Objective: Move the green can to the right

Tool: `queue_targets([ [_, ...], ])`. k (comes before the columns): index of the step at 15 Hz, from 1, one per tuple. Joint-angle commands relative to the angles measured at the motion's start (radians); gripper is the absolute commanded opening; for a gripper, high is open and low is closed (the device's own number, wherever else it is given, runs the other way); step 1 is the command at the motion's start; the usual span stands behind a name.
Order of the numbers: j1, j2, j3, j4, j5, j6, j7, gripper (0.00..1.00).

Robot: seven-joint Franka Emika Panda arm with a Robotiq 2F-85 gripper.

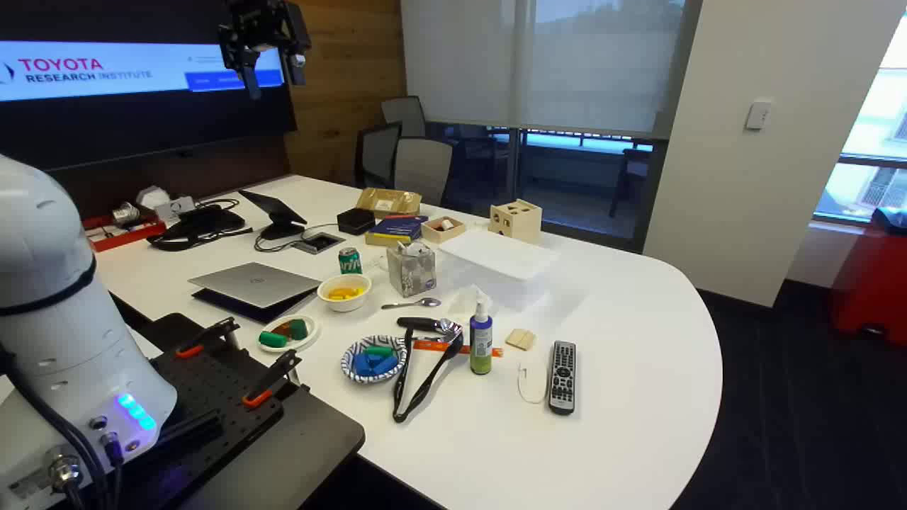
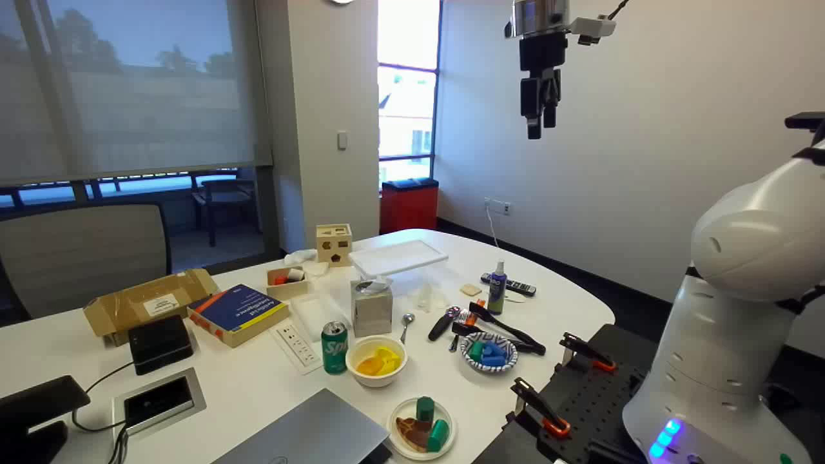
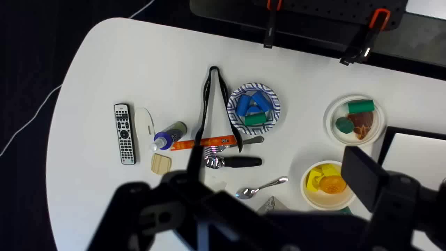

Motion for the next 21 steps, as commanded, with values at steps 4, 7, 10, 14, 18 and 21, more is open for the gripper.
queue_targets([
  [4,0.054,0.118,0.063,-0.004,0.032,0.142,0.133,1.0],
  [7,0.084,0.229,0.134,-0.016,0.05,0.349,0.268,1.0],
  [10,0.097,0.402,0.216,0.005,0.035,0.545,0.43,1.0],
  [14,0.122,0.661,0.283,0.066,-0.005,0.766,0.612,1.0],
  [18,0.209,0.928,0.247,0.178,-0.185,0.911,0.792,1.0],
  [21,0.308,1.131,0.161,0.311,-0.236,0.946,0.874,1.0],
])
